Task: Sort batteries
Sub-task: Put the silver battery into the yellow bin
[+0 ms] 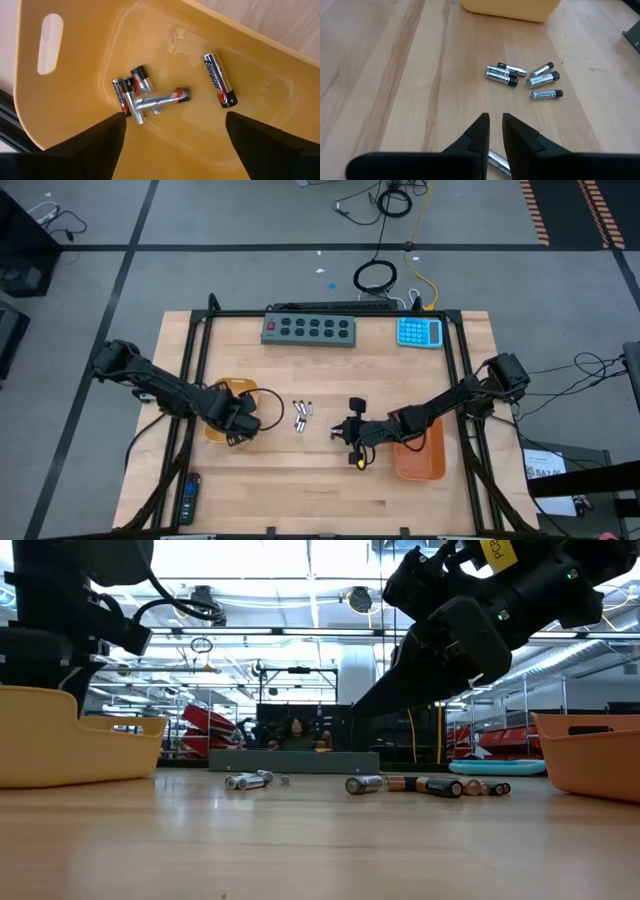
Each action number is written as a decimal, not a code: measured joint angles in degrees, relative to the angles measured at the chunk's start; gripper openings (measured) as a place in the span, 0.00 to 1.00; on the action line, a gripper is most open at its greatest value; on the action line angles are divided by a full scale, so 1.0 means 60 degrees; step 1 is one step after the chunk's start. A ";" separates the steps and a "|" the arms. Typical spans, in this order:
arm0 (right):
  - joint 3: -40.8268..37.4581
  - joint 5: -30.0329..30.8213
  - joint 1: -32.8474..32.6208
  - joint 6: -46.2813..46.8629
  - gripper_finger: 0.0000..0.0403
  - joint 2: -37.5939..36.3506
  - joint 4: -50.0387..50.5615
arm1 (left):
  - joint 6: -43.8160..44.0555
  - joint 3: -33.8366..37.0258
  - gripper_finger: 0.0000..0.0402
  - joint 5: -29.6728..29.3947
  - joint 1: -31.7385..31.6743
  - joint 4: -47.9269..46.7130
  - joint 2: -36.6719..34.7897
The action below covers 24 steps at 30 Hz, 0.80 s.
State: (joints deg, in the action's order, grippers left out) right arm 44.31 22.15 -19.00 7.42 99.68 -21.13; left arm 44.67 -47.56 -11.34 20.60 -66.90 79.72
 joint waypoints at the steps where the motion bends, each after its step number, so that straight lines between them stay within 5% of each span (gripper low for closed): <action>1: 0.0000 0.0000 0.0000 0.0000 0.11 0.0000 0.0020 | -0.0036 -0.0037 0.85 -0.0007 0.0000 -0.0006 0.0000; 7: 0.0056 -0.0424 0.0018 -0.0026 0.11 -0.0004 0.0578 | -0.0690 -0.0767 0.83 -0.0025 0.0000 0.0049 0.0000; 11: 0.0864 -0.0429 -0.0013 -0.0543 0.12 -0.0004 0.2528 | -0.1306 -0.1369 0.83 -0.0342 0.0000 0.0327 -0.0015; 20: 0.3187 -0.1590 0.0344 -0.1833 0.37 0.0117 0.6967 | -0.3091 -0.1366 0.83 -0.1832 0.0005 0.3462 0.0019; 24: 0.4170 -0.1994 0.0561 -0.2257 0.40 0.0659 0.8383 | -0.4053 -0.1264 0.83 -0.1923 0.0007 0.4659 0.0018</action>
State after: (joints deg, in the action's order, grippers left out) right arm 69.34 10.19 -15.64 -6.12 103.63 29.18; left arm 20.36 -55.15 -22.87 20.64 -38.95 79.83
